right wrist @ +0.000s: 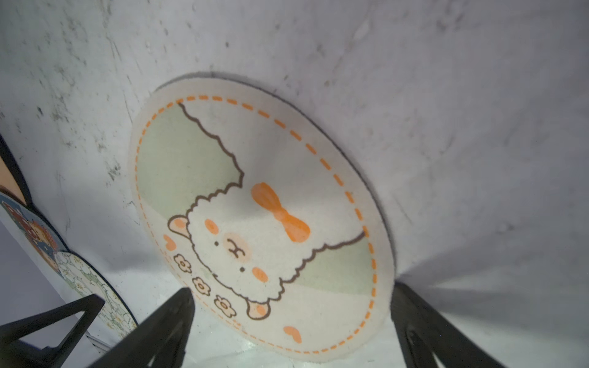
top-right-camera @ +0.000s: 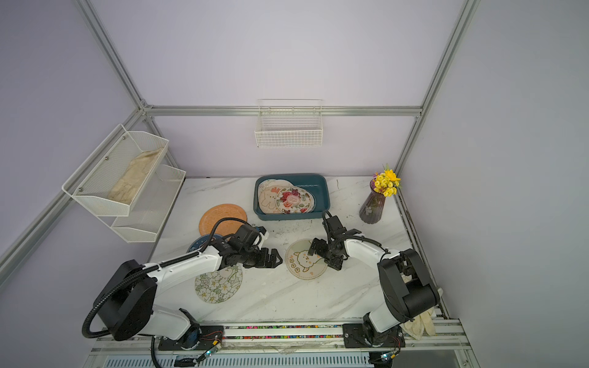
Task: Put the coasters into the storage box
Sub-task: Pick up the coaster from the center of the board.
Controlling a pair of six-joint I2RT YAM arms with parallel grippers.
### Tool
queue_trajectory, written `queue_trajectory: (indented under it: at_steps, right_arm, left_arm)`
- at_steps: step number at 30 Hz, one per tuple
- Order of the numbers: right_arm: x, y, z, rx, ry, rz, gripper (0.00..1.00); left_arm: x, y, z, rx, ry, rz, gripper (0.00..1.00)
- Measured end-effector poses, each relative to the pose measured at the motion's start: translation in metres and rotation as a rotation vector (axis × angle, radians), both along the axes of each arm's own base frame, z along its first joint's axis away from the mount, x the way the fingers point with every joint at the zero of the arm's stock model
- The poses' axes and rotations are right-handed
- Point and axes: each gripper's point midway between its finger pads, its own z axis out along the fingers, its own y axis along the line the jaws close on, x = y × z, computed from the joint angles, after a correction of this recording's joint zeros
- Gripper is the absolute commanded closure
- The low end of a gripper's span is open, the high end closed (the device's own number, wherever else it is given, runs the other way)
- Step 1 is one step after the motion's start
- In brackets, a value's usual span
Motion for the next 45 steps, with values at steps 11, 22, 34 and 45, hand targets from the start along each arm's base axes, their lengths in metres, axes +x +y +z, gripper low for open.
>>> queue_trajectory:
  at_steps: [11,22,34,45]
  right_arm:
    - [0.004,-0.008,-0.005,-0.111,0.005,0.171,0.18]
    - [0.019,-0.013,-0.009,-0.175,-0.026,0.230,0.38]
    - [0.021,-0.020,-0.013,-0.188,-0.024,0.242,0.43]
    - [0.022,-0.016,-0.014,-0.151,-0.017,0.256,0.52]
  left_arm:
    - [0.009,-0.024,-0.020,0.027,0.042,-0.038,0.08]
    - [0.030,-0.051,-0.026,0.031,0.048,-0.044,0.33]
    - [0.030,-0.066,-0.029,0.038,0.058,-0.066,0.40]
    - [0.030,-0.067,-0.030,0.041,0.064,-0.067,0.41]
